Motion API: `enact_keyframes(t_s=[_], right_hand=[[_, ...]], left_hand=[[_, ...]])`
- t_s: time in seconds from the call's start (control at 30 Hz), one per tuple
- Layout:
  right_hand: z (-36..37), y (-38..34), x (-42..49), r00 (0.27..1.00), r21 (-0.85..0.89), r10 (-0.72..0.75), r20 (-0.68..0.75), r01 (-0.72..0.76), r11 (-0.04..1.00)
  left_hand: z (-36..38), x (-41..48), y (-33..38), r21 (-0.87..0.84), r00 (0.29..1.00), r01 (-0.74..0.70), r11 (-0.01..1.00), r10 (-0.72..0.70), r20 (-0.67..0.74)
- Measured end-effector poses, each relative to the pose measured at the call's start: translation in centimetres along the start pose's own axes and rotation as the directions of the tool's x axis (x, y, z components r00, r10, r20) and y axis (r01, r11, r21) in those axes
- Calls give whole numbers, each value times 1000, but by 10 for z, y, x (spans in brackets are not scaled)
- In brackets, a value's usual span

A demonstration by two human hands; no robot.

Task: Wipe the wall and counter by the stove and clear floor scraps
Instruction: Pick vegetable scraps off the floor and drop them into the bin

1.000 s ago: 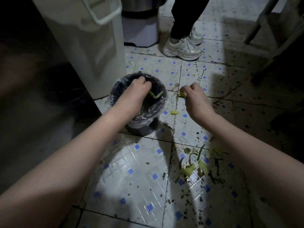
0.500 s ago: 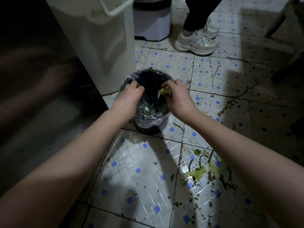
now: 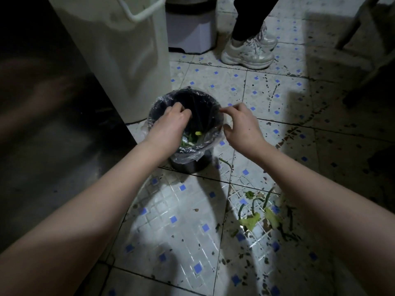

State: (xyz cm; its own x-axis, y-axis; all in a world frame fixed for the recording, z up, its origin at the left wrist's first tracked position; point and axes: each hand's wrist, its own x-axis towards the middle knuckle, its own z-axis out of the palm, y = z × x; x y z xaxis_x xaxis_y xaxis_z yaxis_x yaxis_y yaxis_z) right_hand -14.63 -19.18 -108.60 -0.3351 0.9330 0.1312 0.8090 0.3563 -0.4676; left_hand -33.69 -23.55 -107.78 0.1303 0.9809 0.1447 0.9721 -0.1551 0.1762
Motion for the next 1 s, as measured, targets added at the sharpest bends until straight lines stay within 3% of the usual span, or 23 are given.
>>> enact_keyframes(t_s=[0.23,0.6,1.0], right_hand=[[-22,68,-30,989,-91,149,25,-146,985],[-25,152,-79,924,-116,374,77,-364,924],[19,187,-93,878,-30,464,119,-464,885]], left_hand=[[9,30,60,-17,993,-119,993,118,-24],[72,53,113,-88,970,-208,974,217,111],[160,32,106,-41,931,-125,991,132,340]])
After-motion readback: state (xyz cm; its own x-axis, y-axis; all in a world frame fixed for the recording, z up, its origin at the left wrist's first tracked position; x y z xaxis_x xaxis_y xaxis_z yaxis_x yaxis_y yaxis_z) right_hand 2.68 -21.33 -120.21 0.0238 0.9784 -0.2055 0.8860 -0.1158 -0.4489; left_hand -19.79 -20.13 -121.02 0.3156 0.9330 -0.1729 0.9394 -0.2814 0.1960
